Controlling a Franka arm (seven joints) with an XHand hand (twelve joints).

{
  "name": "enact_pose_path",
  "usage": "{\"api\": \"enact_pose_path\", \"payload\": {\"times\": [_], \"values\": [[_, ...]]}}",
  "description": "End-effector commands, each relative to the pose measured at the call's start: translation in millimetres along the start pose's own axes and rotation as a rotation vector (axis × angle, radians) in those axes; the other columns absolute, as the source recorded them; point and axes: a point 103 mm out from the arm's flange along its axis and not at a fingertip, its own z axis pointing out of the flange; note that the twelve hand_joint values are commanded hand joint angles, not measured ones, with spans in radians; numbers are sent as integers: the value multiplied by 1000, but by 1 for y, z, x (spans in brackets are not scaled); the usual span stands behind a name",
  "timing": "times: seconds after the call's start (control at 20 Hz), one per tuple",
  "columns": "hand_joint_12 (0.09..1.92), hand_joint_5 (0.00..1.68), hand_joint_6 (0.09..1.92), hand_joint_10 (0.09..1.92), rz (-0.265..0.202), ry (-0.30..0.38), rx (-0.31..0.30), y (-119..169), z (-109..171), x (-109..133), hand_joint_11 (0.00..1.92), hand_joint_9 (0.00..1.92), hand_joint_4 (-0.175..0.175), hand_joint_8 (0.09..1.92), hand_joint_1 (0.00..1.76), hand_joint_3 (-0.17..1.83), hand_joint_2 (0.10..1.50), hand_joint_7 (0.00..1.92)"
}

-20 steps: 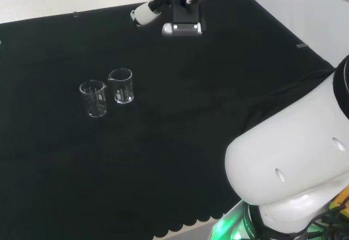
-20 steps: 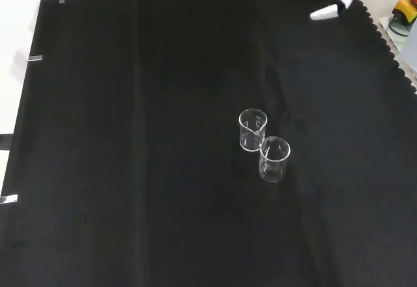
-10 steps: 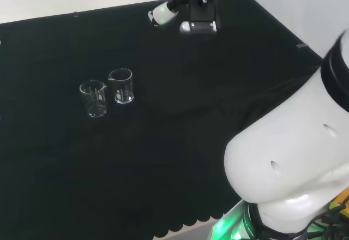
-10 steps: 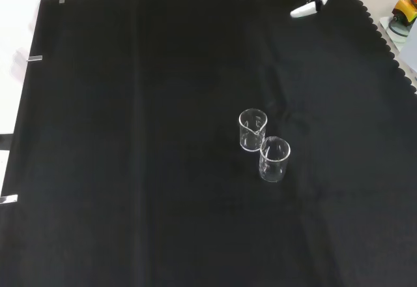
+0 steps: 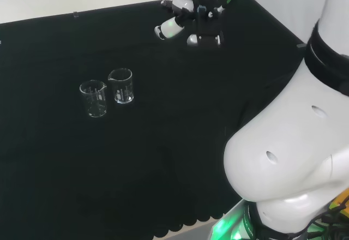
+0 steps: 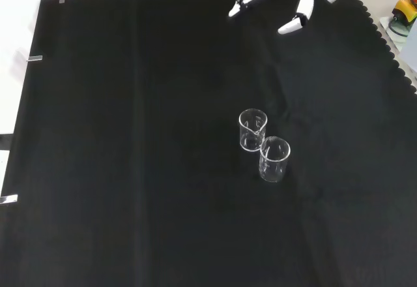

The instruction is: Pick up the beaker on the right.

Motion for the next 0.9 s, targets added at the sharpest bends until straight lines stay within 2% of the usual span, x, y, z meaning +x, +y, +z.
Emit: {"api": "enact_pose_path", "payload": {"times": [0.05,0.35,0.55,0.9], "values": [[1085,176,87,626,-37,32,1,15,17,-3,0,217,-34,543,647,995,581,110],[1122,182,87,615,-77,100,39,27,39,2,0,231,-33,542,668,1015,536,118],[1136,184,87,614,-101,147,57,32,50,-3,0,239,-32,541,674,1019,515,117],[1145,189,87,613,-109,189,79,42,66,-12,0,247,-31,538,683,1025,495,116]]}}
